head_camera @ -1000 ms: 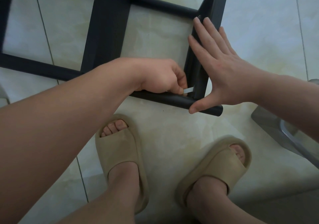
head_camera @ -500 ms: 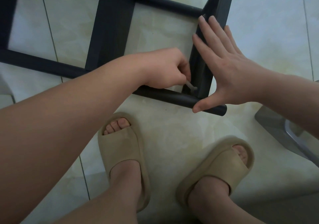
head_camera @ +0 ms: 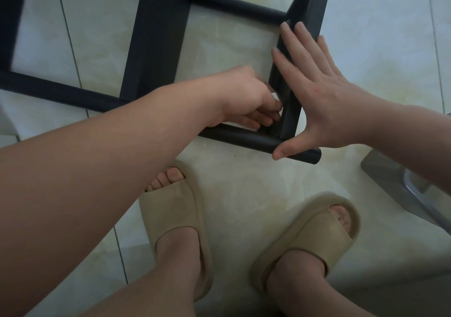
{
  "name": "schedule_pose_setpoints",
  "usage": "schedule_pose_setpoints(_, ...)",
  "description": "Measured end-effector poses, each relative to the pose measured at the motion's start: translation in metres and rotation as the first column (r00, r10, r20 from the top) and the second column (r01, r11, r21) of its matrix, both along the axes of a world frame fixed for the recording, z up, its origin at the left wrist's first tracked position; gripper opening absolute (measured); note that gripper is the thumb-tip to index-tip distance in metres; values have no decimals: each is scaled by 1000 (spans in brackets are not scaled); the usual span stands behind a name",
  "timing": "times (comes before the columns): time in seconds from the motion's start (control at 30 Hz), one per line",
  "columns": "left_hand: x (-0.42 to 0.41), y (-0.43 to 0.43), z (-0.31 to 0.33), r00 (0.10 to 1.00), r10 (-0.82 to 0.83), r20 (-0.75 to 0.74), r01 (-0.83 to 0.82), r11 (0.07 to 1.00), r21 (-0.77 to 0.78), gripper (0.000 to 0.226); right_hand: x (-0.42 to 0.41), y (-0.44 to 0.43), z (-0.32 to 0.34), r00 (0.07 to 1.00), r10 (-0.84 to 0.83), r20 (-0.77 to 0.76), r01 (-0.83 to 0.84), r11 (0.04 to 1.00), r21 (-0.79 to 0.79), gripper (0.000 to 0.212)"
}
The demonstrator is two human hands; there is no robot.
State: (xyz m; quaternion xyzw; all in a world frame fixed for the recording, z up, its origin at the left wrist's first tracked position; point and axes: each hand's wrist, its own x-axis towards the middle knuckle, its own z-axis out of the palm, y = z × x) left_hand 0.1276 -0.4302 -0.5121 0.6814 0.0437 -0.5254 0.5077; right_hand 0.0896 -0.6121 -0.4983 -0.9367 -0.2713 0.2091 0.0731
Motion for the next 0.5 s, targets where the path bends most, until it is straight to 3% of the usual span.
schedule_pose_setpoints(0.37, 0, 3, -6, 997, 68, 40, -67, 997, -35, 20, -1, -1, -2, 1000, 4, 20, -4, 1000, 16, 150)
schedule_pose_setpoints(0.5, 0, 2, -5, 998, 54, 35, -53, 998, -37, 15, -1, -1, -2, 1000, 2, 18, -2, 1000, 18, 151)
